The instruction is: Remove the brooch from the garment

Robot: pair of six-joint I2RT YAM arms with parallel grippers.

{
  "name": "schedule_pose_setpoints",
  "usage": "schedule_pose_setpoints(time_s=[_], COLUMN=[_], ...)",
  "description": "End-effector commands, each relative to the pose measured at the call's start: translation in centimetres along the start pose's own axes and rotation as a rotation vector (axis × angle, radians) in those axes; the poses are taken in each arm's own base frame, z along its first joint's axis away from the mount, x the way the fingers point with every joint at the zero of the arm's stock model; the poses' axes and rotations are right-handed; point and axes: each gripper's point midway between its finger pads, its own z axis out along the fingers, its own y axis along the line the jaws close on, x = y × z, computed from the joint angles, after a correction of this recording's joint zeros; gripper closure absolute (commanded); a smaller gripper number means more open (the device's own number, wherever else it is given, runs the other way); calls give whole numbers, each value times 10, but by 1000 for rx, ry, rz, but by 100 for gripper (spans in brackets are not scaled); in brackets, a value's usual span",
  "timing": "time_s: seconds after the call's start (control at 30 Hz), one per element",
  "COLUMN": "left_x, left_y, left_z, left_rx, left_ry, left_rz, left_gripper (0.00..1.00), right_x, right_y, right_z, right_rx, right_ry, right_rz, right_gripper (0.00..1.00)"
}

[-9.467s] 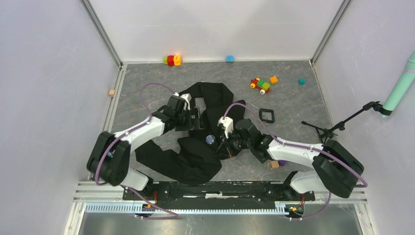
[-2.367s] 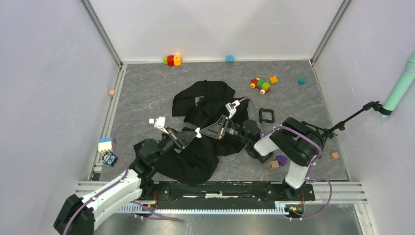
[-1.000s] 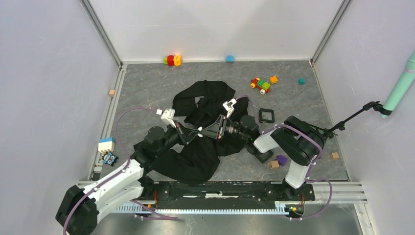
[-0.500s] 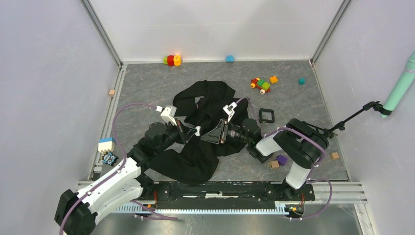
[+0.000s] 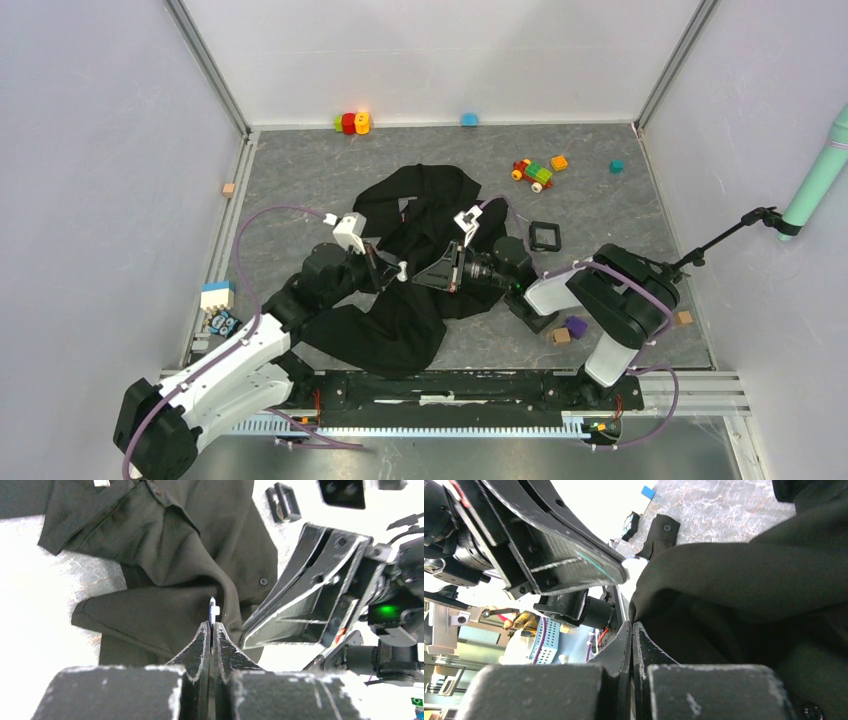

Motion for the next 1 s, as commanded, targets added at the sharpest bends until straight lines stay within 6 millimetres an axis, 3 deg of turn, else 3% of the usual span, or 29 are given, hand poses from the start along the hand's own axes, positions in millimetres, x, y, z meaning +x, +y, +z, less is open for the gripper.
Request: schedule_pose_setpoints(time_s=[0.0,0.17,0.3,0.43,0.53,0.73,0.83,0.97], left_x=[4,18,7,-7,-16,-34,-39,-50], left_y=[-3,2,4,-13,-30,-69,-76,-88], left_z=[-1,-7,-16,-28,-36,-43,-41,-44], left_rx=[-21,-74,-113,-21,94,340,383,436], left_ry=[99,223,183,139,80,-8,-25,-47], left_rz=[66,60,27,-46,-107,-215,-246,-241], left_gripper=[98,98,98,98,98,98,98,98], right_x=[-43,-67,-64,-67,-69,-58,-58,-54], right_y=[13,-2,-27,-27,-13,35,69,94], right_z=[3,6,-7,-26,-32,-36,-37,-34], right_rx=[-28,55,207,273,256,31,-132,-238], right_ry=[-79,-92,-70,-79,-79,-103,-135,-138], right_rz=[-91,-143,-200,-267,-306,-248,-238,-231], right_gripper=[100,99,74,43,32,32,34,34])
